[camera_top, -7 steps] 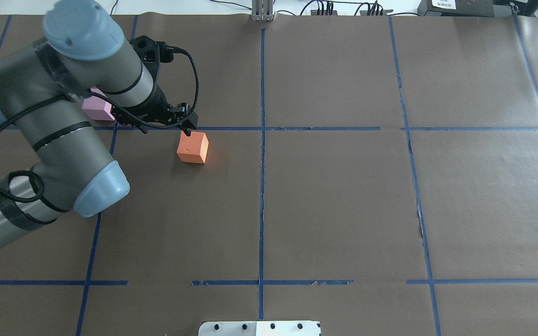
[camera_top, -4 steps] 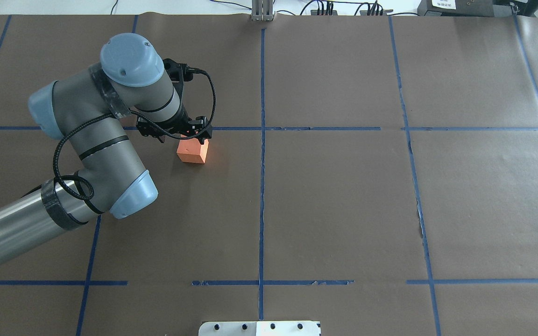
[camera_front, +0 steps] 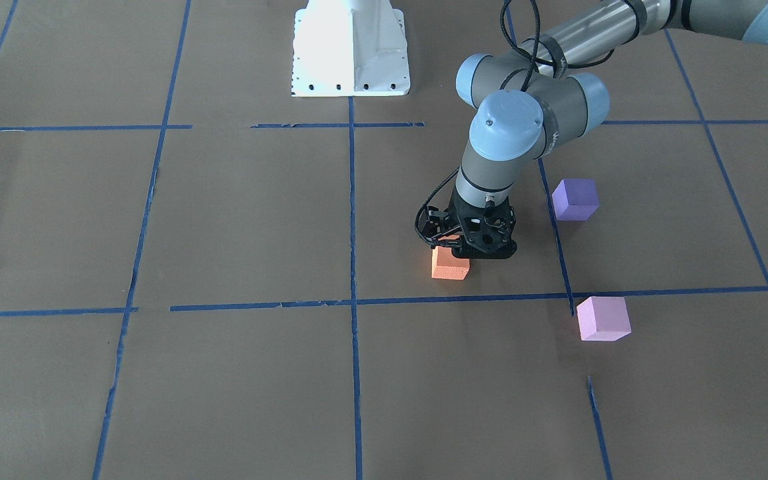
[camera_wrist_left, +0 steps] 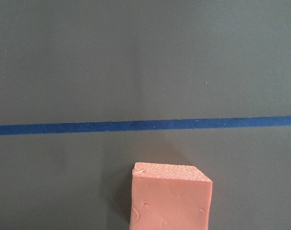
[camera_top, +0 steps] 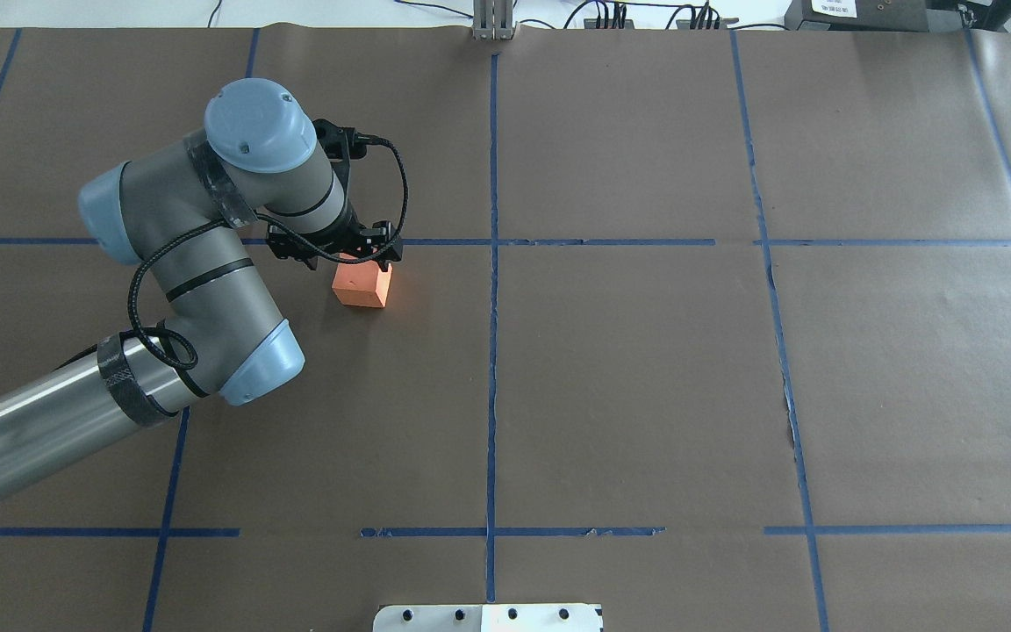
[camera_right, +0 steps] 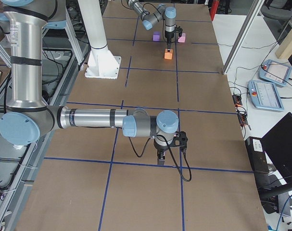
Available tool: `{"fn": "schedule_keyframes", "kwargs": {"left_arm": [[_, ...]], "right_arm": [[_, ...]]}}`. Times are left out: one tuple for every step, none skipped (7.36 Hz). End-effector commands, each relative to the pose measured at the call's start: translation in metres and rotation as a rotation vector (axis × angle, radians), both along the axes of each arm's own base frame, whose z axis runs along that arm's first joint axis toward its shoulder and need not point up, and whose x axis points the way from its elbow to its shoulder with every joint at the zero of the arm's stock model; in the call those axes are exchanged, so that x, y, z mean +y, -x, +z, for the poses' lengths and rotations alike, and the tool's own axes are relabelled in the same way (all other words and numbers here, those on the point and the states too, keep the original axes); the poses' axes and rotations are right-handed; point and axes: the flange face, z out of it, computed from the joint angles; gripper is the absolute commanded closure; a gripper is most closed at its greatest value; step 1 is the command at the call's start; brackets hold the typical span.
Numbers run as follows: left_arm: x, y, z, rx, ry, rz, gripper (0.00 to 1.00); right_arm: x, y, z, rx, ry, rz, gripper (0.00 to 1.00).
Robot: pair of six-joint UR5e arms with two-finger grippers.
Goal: Arrange blocks in a line
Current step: 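Lower the left gripper and close it on the orange cube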
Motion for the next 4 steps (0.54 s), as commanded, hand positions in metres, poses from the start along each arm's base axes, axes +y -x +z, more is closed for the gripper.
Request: {"fn": "schedule_keyframes", "kwargs": {"left_arm": [[0.003, -0.012, 0.006, -0.003, 0.016, 0.001, 0.0], [-0.001, -0.018, 0.009, 0.012, 0.008, -0.005, 0.0], [0.003, -0.03, 0.017, 0.0, -0.002, -0.011, 0.0], [0.005, -0.037, 0.02, -0.013, -0.021, -0.035, 0.0]], "right_arm": [[0.0, 0.0, 0.0, 0.0, 0.0, 0.0, 0.0], [0.0, 0.001, 0.0, 0.0, 0.0, -0.001, 0.0], [0.0, 0.0, 0.0, 0.0, 0.0, 0.0, 0.0], [0.0, 0.0, 0.0, 0.0, 0.0, 0.0, 0.0]]}}
